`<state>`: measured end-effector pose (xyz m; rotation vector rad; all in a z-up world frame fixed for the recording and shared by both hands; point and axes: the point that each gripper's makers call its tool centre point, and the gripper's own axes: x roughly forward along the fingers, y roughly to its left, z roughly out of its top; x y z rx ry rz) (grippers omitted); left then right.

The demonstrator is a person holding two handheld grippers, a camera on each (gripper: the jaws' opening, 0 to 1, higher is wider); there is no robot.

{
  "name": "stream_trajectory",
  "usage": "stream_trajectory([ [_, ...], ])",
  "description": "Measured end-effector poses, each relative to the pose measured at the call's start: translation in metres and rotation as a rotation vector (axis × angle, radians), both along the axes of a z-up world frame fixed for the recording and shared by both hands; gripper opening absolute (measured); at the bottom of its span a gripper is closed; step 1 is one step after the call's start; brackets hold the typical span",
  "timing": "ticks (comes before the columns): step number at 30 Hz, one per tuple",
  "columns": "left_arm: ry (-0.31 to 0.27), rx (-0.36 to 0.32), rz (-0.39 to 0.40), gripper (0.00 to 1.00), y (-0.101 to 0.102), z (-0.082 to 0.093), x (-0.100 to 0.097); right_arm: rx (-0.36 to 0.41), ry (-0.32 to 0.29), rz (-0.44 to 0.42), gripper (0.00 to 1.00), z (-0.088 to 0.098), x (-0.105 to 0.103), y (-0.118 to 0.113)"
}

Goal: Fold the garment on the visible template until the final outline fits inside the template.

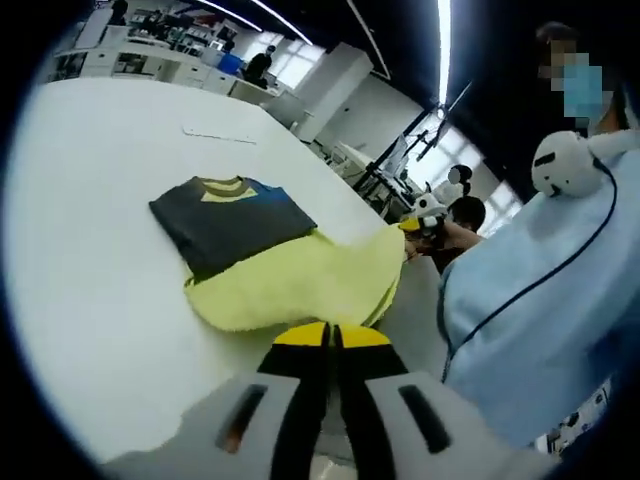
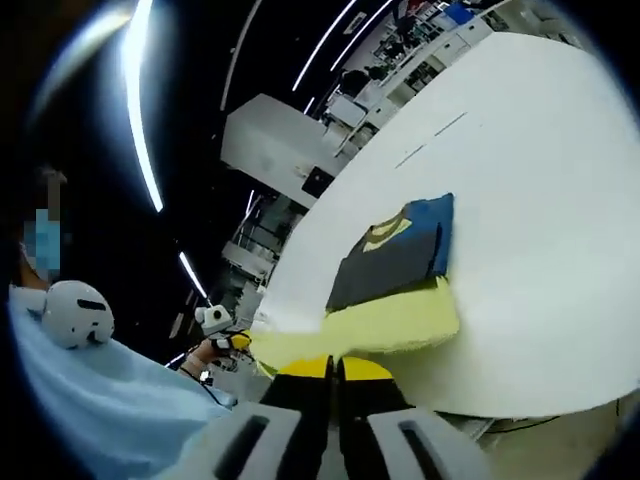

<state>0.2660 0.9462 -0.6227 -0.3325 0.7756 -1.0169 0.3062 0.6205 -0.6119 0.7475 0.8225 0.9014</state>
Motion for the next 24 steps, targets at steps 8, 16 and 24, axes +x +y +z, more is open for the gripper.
stream_trajectory([
  [8, -0.069, -0.021, 0.038, 0.00, 0.005, 0.022, 0.071, -0.019, -0.117, 0.031, 0.00, 0.024, 0.068, 0.014],
  [16, -0.112, 0.052, 0.106, 0.00, 0.010, 0.016, 0.139, -0.059, -0.191, 0.004, 0.00, 0.024, 0.136, 0.018],
  [24, -0.086, 0.112, 0.167, 0.00, 0.020, -0.012, 0.195, -0.109, -0.192, -0.047, 0.00, -0.006, 0.195, 0.015],
])
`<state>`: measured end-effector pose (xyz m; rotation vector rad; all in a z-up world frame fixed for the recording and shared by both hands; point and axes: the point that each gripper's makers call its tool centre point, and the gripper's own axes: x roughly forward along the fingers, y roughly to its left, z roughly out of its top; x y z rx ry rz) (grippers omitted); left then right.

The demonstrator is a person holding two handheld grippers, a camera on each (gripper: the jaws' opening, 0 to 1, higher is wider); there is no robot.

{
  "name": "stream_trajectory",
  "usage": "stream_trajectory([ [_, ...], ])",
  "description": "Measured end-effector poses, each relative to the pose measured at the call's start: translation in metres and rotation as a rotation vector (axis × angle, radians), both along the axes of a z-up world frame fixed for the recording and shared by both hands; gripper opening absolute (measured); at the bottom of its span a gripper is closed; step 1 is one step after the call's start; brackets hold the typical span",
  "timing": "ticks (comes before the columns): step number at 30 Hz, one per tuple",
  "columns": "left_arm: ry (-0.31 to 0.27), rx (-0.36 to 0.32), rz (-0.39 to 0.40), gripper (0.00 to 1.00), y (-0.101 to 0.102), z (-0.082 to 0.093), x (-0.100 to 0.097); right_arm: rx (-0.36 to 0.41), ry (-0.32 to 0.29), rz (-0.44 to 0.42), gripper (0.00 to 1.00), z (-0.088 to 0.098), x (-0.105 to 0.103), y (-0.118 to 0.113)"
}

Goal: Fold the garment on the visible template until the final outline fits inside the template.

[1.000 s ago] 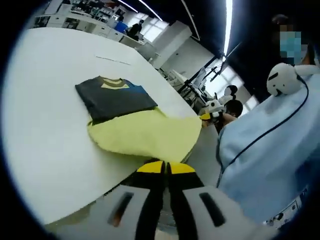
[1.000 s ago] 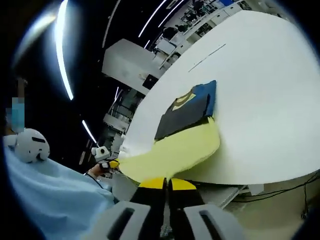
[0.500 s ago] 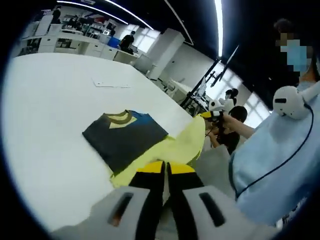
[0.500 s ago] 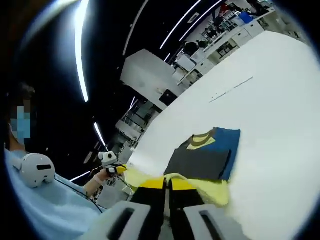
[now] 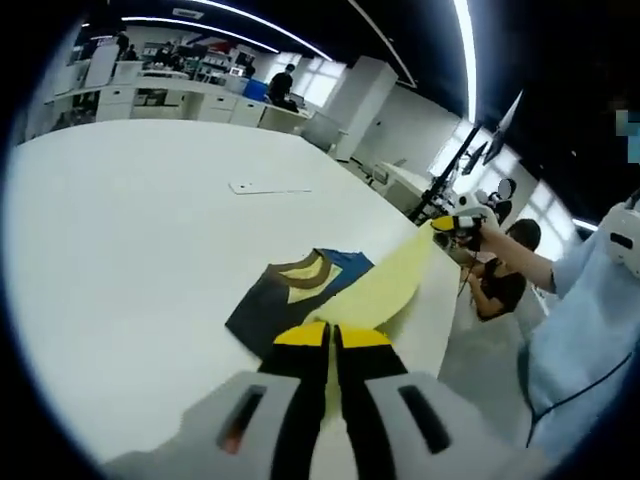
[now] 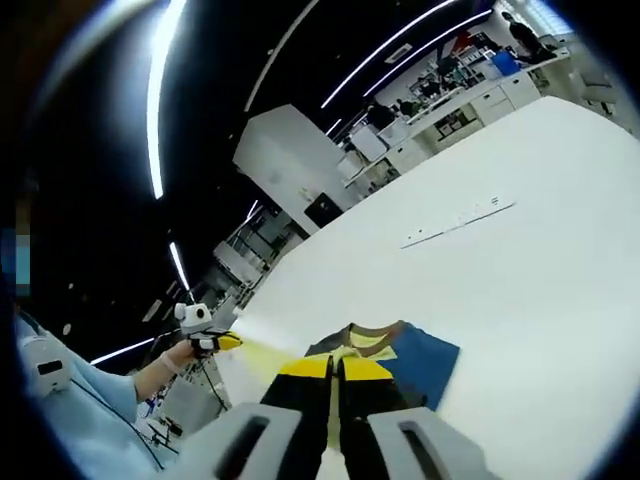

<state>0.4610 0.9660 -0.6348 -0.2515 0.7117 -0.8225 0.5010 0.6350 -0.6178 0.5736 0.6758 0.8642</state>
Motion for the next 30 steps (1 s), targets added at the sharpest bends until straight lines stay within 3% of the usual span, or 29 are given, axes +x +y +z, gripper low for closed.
stream_trajectory([
  [9, 0.031, 0.007, 0.091, 0.00, 0.007, -0.025, 0.040, -0.040, 0.034, -0.024, 0.00, -0.032, 0.034, 0.004],
  [14, 0.066, 0.010, 0.130, 0.00, 0.007, -0.044, 0.055, -0.090, 0.070, -0.038, 0.00, -0.059, 0.047, 0.003],
  [30, 0.195, 0.047, 0.274, 0.00, 0.019, -0.105, 0.065, -0.179, 0.141, -0.074, 0.00, -0.117, 0.067, 0.004],
])
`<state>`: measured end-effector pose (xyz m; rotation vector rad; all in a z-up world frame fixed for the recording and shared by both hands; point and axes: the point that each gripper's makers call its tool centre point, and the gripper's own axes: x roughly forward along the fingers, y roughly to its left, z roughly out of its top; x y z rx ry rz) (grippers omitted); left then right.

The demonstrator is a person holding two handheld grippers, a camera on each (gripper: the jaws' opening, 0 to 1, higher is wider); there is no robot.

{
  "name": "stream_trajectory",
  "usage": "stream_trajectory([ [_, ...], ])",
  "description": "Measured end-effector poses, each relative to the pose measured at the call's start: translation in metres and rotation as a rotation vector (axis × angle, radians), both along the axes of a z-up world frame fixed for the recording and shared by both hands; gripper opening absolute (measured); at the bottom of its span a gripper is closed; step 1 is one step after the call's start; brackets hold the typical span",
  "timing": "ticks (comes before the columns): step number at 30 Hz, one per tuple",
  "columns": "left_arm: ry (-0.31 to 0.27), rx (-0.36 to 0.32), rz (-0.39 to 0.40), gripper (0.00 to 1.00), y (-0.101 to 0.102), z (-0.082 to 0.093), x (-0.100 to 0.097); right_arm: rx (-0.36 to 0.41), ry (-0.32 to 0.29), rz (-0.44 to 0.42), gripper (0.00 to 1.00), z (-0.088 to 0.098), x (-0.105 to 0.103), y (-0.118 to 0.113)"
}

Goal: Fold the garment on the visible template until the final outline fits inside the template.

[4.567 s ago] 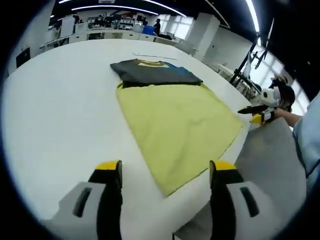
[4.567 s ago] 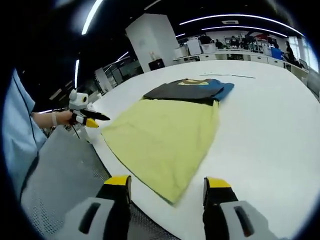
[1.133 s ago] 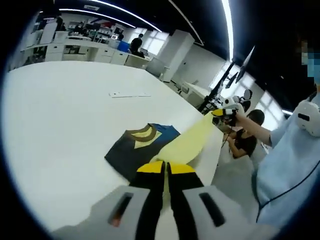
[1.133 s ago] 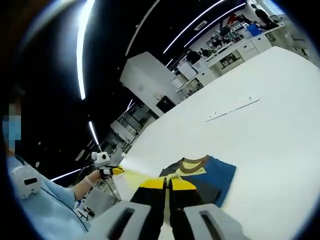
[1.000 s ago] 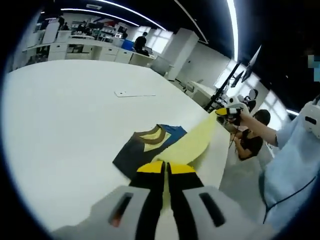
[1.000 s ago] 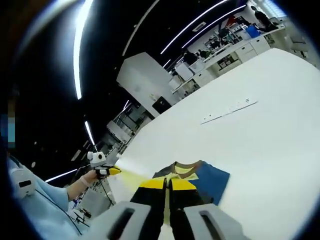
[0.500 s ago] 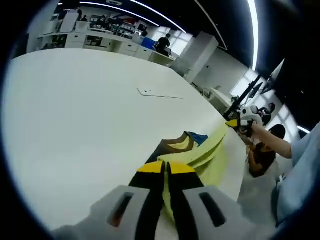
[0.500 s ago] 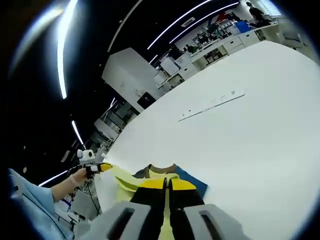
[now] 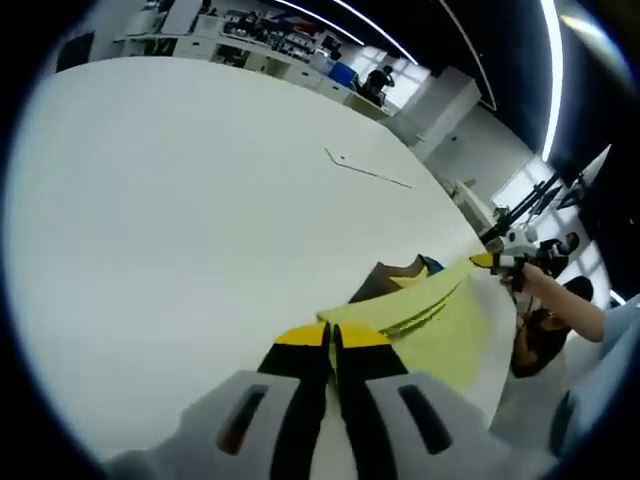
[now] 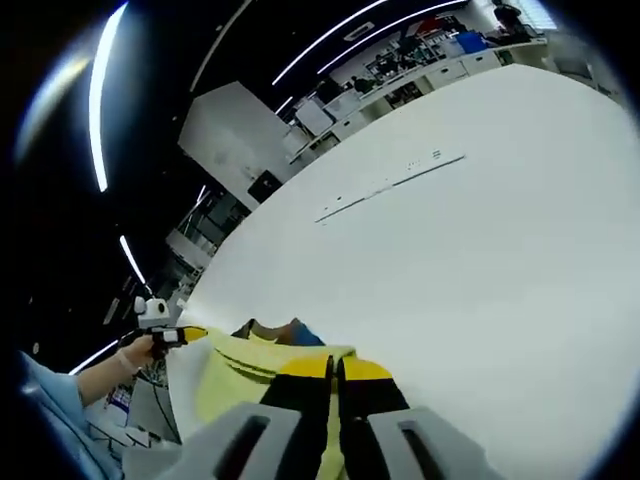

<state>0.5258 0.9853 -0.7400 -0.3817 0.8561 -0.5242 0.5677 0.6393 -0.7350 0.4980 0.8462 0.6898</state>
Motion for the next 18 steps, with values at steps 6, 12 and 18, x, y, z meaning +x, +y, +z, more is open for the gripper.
stream_trajectory([
  [6, 0.016, -0.015, 0.011, 0.00, 0.000, -0.007, -0.001, -0.011, 0.021, -0.006, 0.00, -0.011, -0.002, 0.001],
  [12, 0.032, -0.007, 0.005, 0.00, 0.001, -0.013, -0.002, -0.012, 0.028, -0.008, 0.00, -0.014, -0.003, -0.001],
  [18, 0.032, -0.001, -0.001, 0.00, 0.001, -0.015, -0.002, -0.018, 0.029, -0.005, 0.00, -0.016, -0.003, -0.002],
])
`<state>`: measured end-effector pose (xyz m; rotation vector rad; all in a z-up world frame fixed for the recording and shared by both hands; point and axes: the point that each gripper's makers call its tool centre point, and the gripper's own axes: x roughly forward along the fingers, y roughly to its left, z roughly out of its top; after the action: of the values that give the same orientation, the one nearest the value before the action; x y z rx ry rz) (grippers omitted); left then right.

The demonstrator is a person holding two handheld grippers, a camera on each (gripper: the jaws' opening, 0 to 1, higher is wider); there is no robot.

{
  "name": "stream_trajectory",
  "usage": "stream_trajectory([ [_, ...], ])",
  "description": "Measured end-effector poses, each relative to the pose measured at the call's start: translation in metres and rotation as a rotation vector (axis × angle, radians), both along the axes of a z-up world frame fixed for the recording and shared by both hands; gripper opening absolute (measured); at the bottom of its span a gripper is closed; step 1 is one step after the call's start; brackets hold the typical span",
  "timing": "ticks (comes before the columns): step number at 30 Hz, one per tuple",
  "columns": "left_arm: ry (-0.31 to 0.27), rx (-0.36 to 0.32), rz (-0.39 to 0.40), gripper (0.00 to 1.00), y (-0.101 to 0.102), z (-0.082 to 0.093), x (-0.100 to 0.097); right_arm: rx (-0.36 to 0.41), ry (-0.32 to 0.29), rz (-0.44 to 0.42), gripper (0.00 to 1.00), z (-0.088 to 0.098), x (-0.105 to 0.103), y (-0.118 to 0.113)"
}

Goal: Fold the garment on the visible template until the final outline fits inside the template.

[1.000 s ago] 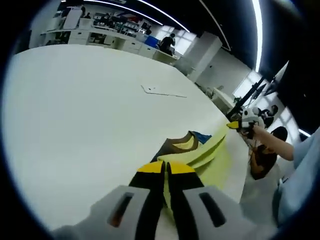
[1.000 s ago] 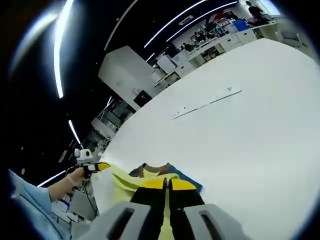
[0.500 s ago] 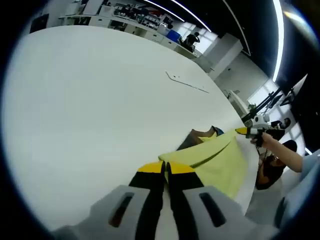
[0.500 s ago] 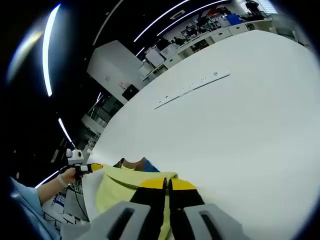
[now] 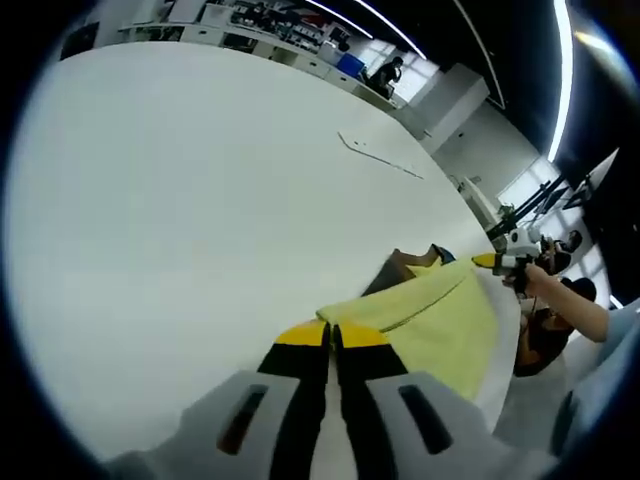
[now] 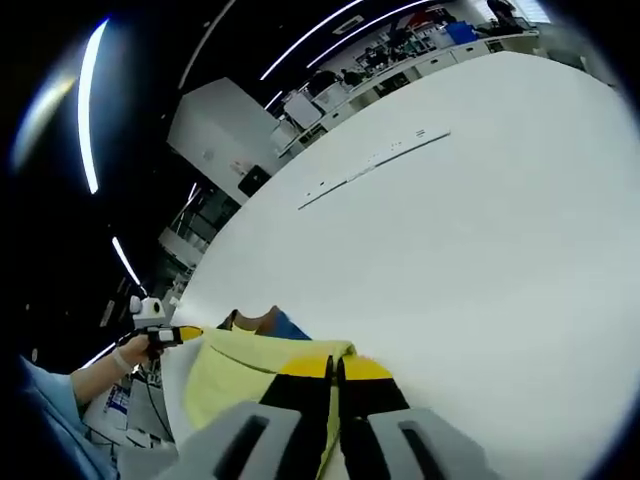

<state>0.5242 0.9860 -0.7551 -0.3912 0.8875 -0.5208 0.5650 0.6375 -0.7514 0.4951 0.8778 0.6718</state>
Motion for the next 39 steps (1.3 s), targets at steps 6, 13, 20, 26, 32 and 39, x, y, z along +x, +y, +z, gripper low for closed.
stream_trajectory([
  [6, -0.023, -0.005, -0.030, 0.03, -0.001, 0.005, -0.001, -0.010, -0.060, 0.080, 0.00, 0.007, -0.008, 0.006],
  [13, -0.074, 0.052, -0.124, 0.38, -0.004, 0.006, -0.007, -0.029, -0.104, 0.153, 0.17, 0.013, -0.020, 0.009],
  [20, -0.133, 0.024, -0.212, 0.56, -0.015, 0.017, -0.015, -0.046, -0.170, 0.219, 0.48, 0.022, -0.029, 0.013],
  [26, -0.160, 0.043, -0.259, 0.75, -0.016, 0.020, -0.019, -0.079, -0.211, 0.228, 0.68, 0.023, -0.027, 0.009],
  [32, -0.189, 0.005, -0.304, 0.89, -0.024, 0.029, -0.026, -0.110, -0.237, 0.239, 0.94, 0.023, -0.026, 0.006],
  [39, -0.205, -0.040, -0.381, 0.99, -0.041, 0.039, -0.040, -0.123, -0.248, 0.277, 1.00, 0.022, -0.035, 0.010],
])
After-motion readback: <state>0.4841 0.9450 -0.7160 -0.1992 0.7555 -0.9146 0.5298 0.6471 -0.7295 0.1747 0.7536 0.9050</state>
